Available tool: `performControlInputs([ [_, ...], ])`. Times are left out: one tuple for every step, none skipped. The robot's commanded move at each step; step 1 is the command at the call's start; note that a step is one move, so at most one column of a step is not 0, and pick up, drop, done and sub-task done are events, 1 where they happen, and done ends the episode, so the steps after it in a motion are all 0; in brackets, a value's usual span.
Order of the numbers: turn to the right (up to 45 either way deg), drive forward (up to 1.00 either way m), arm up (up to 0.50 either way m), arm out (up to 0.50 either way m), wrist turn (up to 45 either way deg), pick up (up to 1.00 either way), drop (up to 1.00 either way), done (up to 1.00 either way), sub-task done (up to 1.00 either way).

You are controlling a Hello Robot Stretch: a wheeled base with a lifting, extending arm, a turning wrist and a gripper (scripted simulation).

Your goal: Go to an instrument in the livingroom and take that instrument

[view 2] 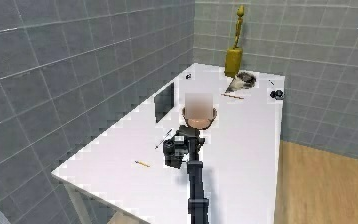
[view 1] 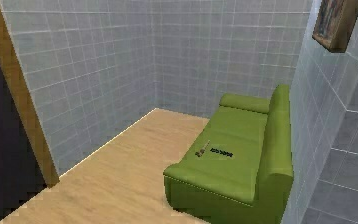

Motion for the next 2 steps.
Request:
performControlInputs([
  [0.0,0.00,0.00,0.00,0.0,1.00,0.00,0.00,0.00],
  [0.0,0.00,0.10,0.00,0.0,0.00,0.00,0.00,0.00],
])
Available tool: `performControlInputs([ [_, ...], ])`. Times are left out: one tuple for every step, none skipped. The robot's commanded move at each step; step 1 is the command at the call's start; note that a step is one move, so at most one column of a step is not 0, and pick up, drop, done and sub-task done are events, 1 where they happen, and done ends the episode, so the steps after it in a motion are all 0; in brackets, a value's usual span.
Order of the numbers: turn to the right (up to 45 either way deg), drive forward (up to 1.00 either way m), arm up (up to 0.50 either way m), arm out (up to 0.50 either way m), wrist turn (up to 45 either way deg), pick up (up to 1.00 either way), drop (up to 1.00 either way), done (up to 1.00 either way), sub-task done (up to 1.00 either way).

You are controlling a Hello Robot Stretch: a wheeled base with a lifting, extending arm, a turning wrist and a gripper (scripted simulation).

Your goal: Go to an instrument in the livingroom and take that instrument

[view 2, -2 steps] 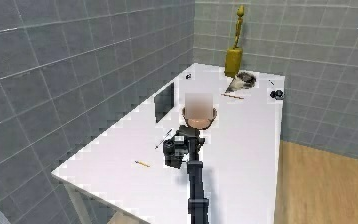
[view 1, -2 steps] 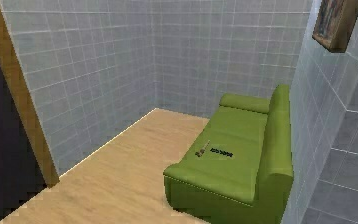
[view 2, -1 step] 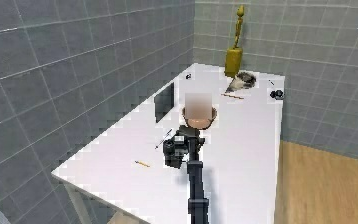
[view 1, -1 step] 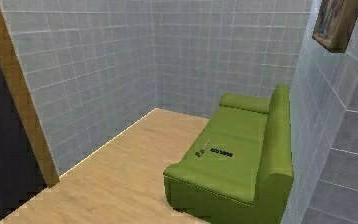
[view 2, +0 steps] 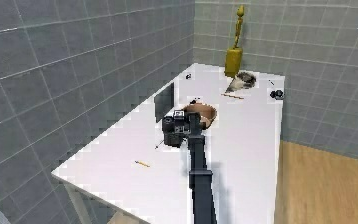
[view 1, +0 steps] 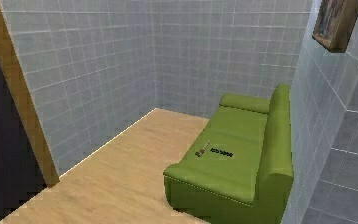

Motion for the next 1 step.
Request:
performControlInputs([
  [0.0,0.00,0.00,0.00,0.0,0.00,0.00,1.00,0.00],
])
